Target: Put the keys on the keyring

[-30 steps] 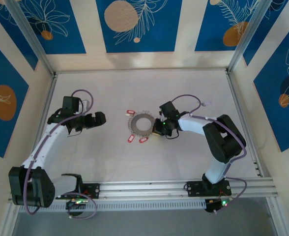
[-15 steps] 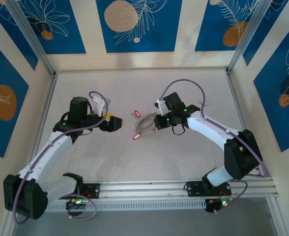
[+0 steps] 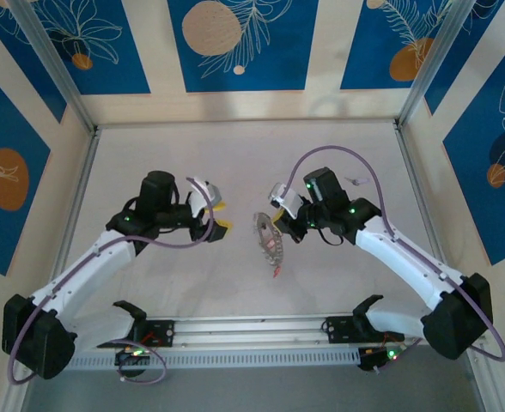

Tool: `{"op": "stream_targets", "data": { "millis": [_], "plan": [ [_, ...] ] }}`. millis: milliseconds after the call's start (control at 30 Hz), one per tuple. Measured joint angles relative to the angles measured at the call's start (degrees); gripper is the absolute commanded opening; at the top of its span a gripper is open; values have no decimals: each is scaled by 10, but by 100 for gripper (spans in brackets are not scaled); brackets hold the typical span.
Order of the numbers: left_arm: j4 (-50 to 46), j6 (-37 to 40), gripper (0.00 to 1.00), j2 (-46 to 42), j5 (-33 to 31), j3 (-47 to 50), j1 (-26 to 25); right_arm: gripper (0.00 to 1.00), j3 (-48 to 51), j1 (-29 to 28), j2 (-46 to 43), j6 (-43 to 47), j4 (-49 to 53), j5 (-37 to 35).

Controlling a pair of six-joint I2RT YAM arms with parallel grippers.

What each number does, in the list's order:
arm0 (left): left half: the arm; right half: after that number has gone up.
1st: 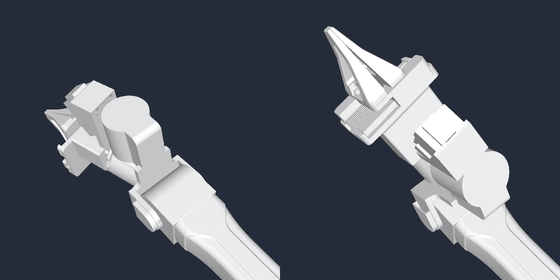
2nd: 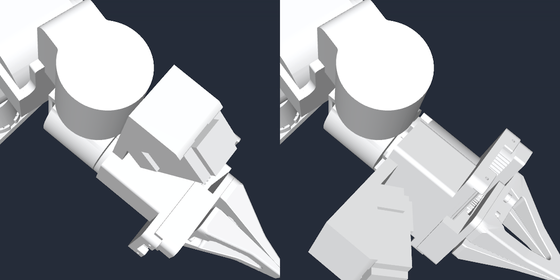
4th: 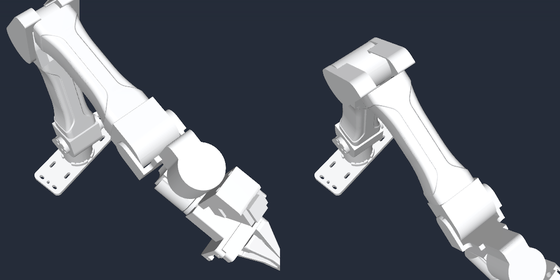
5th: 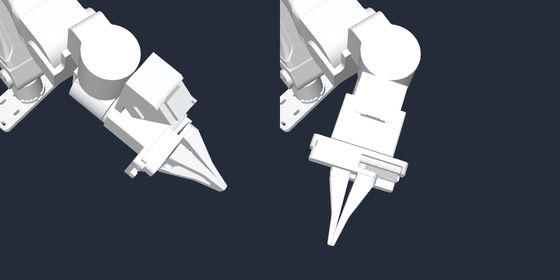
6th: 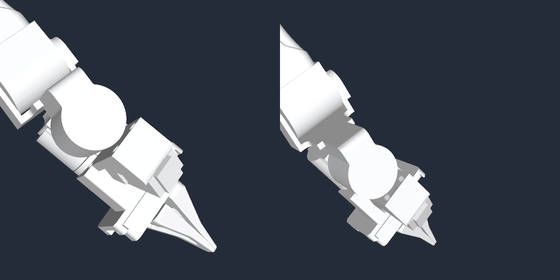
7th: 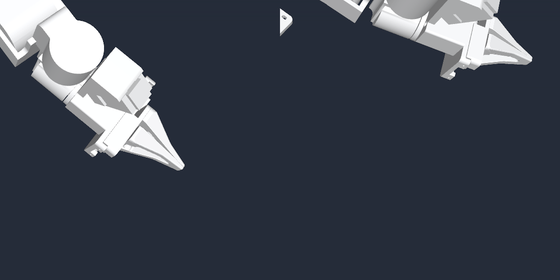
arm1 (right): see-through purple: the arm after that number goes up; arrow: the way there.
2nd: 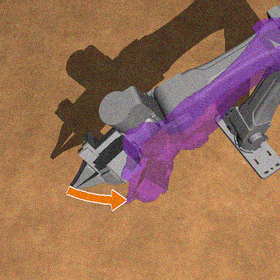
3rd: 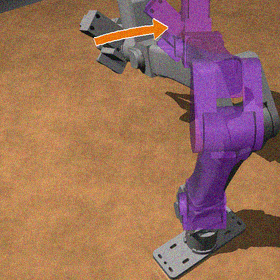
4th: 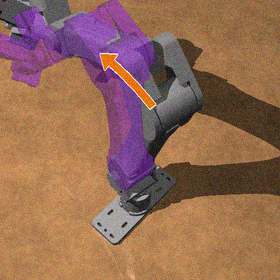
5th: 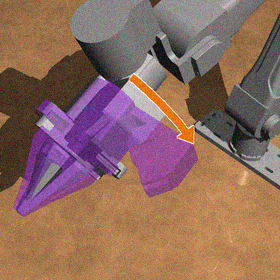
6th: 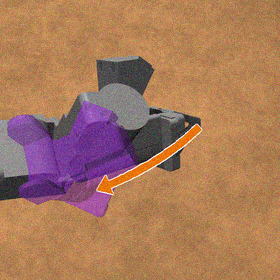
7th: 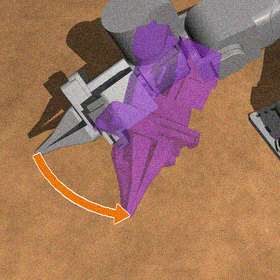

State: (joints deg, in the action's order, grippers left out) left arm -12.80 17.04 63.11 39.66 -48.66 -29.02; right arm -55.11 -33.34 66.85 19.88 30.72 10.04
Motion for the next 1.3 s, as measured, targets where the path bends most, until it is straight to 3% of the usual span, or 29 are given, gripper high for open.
{"op": "stream_targets", "data": {
  "millis": [267,667,1067,1300],
  "plan": [
    [81,43,44,7,-8,36,-66,0,33,-2,-2,90,-30,67],
    [219,44,41,50,-84,130,-144,0,109,-15,-18,218,-114,151],
    [269,66,29,68,-147,137,-192,0,129,-24,-23,243,-160,166],
    [280,75,7,75,-164,139,-195,0,129,-24,-22,243,-164,163]
  ]
}}
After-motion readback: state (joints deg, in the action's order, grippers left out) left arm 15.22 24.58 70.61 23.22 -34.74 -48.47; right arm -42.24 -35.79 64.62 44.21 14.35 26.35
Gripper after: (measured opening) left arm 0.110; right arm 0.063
